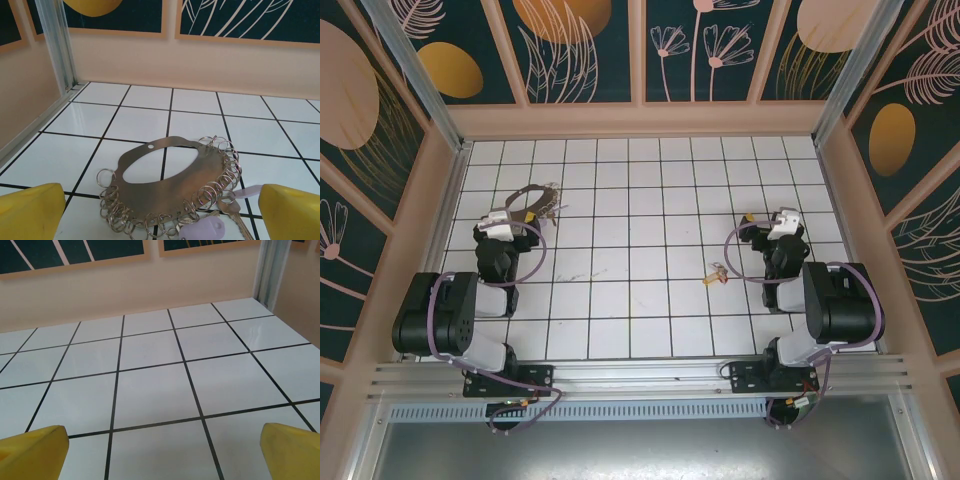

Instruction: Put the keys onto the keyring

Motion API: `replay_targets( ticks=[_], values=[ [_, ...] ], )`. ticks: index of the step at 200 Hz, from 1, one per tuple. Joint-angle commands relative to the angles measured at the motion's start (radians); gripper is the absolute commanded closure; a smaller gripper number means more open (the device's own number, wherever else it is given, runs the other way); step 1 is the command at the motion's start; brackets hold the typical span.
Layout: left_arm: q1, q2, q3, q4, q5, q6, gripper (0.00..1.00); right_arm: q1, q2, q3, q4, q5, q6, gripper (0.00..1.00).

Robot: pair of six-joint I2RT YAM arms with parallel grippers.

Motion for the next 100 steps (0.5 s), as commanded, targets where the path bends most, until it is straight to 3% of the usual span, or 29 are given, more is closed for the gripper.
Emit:
replay_targets(
  ticks=[1, 100],
  values=[
    [0.001, 0.003, 0.017, 0.007, 0.015, 0.006, 0.01, -0.015, 0.005, 0.020, 0.004, -0.052, 0.006, 0.01],
    [0.001, 0.003, 0.017, 0.006, 0.013, 0.007, 0.01, -0.019, 0.006, 0.022, 0.002, -0.060, 0.008, 0.01]
  ],
)
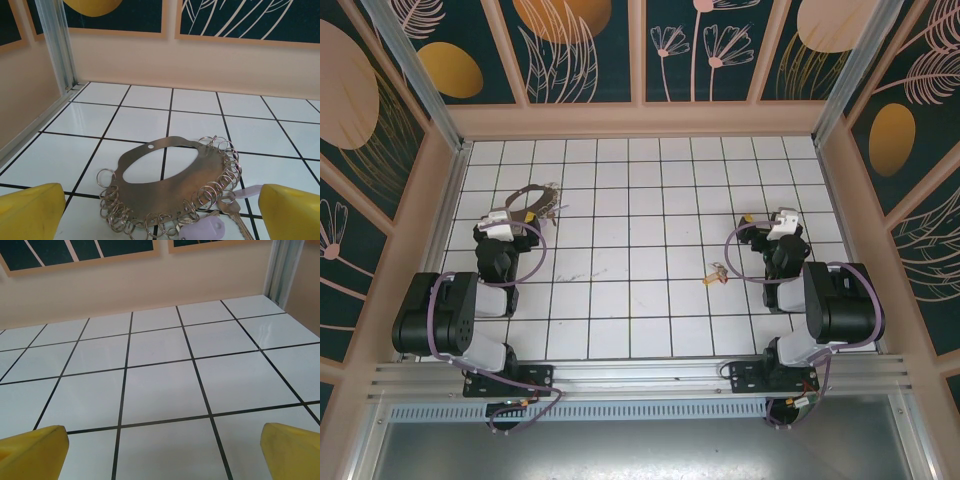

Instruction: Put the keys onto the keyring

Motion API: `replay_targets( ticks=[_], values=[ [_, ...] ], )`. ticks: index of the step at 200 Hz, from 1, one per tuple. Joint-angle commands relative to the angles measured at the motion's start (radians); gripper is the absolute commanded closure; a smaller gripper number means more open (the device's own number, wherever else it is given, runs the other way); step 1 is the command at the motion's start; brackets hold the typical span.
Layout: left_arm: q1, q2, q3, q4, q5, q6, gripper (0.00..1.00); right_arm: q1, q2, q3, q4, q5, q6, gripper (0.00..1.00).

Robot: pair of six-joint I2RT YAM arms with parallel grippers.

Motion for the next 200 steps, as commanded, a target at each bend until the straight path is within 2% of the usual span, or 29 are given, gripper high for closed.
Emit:
replay_targets(
  ticks=[1, 78, 106, 135, 158, 179, 185, 200],
  values=[
    [0.002, 0.002, 0.017, 0.006, 0.013, 0.006, 0.01, -0.010, 0.006, 0.021, 0.010, -0.017, 0.008, 0.01],
    [0.001, -0.002, 0.007, 0.022, 0.041, 0.016, 0.01, -0.017, -0.006, 0.033, -0.017, -0.047, 0.005, 0.01],
    [0.001, -0.056, -0.014, 0.018, 0.038, 0.011, 0.01, -0.011, -0.085, 0.063, -0.137, -0.034, 0.005, 0.01],
    [0.001, -0.164, -0.031, -0.057, 0.003, -0.013, 0.01, -0.017, -0.171, 0.151, -0.404, -0.044, 0.075, 0.01],
    [0.001, -0.273, -0.009, -0.215, -0.122, -0.106, 0.01, -0.011, -0.237, 0.222, -0.600, -0.064, 0.126, 0.01],
    [0.002, -0.351, 0.131, -0.603, -0.301, -0.294, 0.01, -0.016, -0.251, 0.326, -0.844, -0.020, 0.251, 0.01],
    [0.002, -0.354, 0.174, -0.688, -0.292, -0.298, 0.01, -0.019, -0.246, 0.355, -0.894, -0.052, 0.265, 0.01],
    [0.002, -0.338, 0.273, -0.824, -0.152, -0.255, 0.01, -0.024, -0.242, 0.391, -0.945, -0.225, 0.247, 0.01]
  ],
)
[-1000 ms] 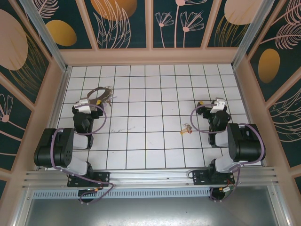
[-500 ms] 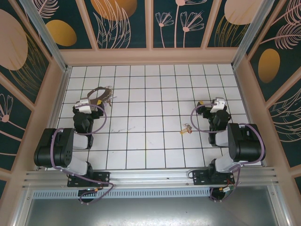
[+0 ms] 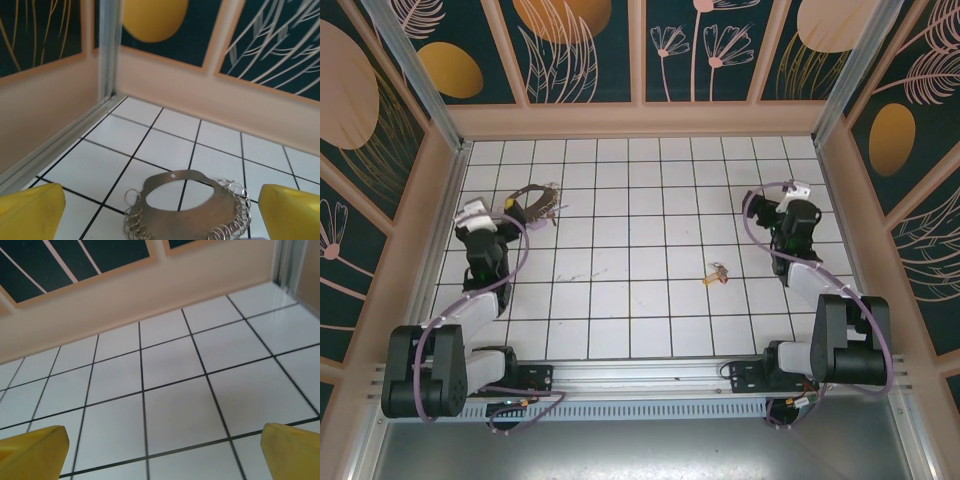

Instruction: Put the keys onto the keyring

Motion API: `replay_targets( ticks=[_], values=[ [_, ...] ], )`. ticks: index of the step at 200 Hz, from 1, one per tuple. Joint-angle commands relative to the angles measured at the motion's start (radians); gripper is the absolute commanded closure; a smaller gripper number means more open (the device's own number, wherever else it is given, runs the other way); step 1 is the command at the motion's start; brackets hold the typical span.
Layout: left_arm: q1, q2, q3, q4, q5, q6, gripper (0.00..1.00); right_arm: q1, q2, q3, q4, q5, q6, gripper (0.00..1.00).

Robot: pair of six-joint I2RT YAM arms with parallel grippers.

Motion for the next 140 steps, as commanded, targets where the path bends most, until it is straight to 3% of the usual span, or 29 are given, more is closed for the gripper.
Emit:
replay_targets(
  ticks=[1, 33, 69, 140],
  values=[
    [0.001, -0.001, 0.147, -0.354, 0.038, -0.068, 0.01, -0.010, -0.007, 0.070, -0.246, -0.179, 0.069, 0.01],
    [0.001, 0.136, 0.339, -0.510, 0.267, -0.091, 0.01, 0.007, -0.017, 0.085, -0.214, -0.422, 0.109, 0.04],
    [0.002, 0.381, 0.589, -0.660, 0.420, -0.143, 0.04, 0.080, 0.024, 0.169, -0.305, -0.436, 0.087, 0.08],
    [0.001, 0.745, 0.914, -0.884, 0.431, -0.173, 0.04, 0.246, 0.066, 0.219, -0.339, -0.380, 0.107, 0.09]
  ],
)
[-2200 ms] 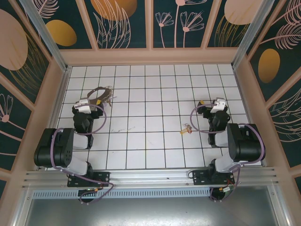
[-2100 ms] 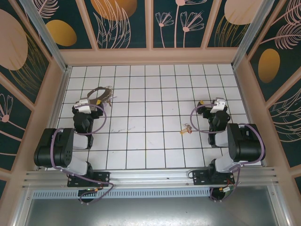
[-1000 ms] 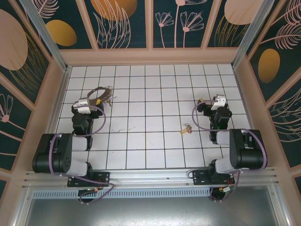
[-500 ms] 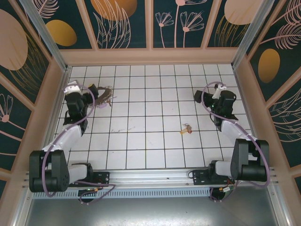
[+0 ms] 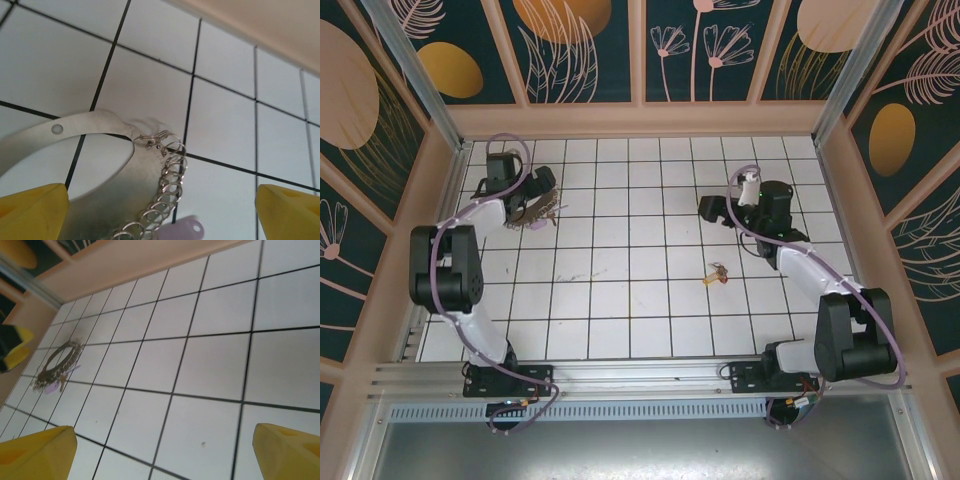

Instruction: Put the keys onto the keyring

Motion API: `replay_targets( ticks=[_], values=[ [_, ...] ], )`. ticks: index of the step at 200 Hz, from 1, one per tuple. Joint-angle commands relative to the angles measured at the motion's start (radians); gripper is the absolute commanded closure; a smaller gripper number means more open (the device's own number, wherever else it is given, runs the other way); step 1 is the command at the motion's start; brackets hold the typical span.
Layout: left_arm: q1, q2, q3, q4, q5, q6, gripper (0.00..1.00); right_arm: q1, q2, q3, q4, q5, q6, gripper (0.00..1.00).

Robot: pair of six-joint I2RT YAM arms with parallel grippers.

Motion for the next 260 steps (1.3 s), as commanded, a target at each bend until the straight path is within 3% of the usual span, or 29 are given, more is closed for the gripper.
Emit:
replay_targets(
  ticks=[1, 52, 130, 198, 260],
  values=[
    [0.001, 0.087, 0.101, -0.142, 0.023, -0.007, 0.04, 0.032, 0.030, 0.038, -0.030, 0.008, 0.022, 0.09],
    [0.001, 0.201, 0.154, -0.168, 0.025, -0.051, 0.01, 0.078, 0.065, 0.061, -0.037, 0.019, 0.034, 0.10],
    [-0.033, 0.070, -0.106, -0.004, 0.123, -0.245, 0.03, 0.110, 0.106, 0.089, -0.057, 0.025, 0.055, 0.10],
    [-0.247, -0.039, -0.249, 0.114, 0.087, -0.454, 0.03, 0.124, 0.186, 0.148, -0.089, 0.026, 0.074, 0.12],
    [-0.498, -0.065, -0.324, 0.305, 0.025, -0.706, 0.05, 0.150, 0.277, 0.181, -0.094, -0.055, 0.129, 0.27]
  ],
)
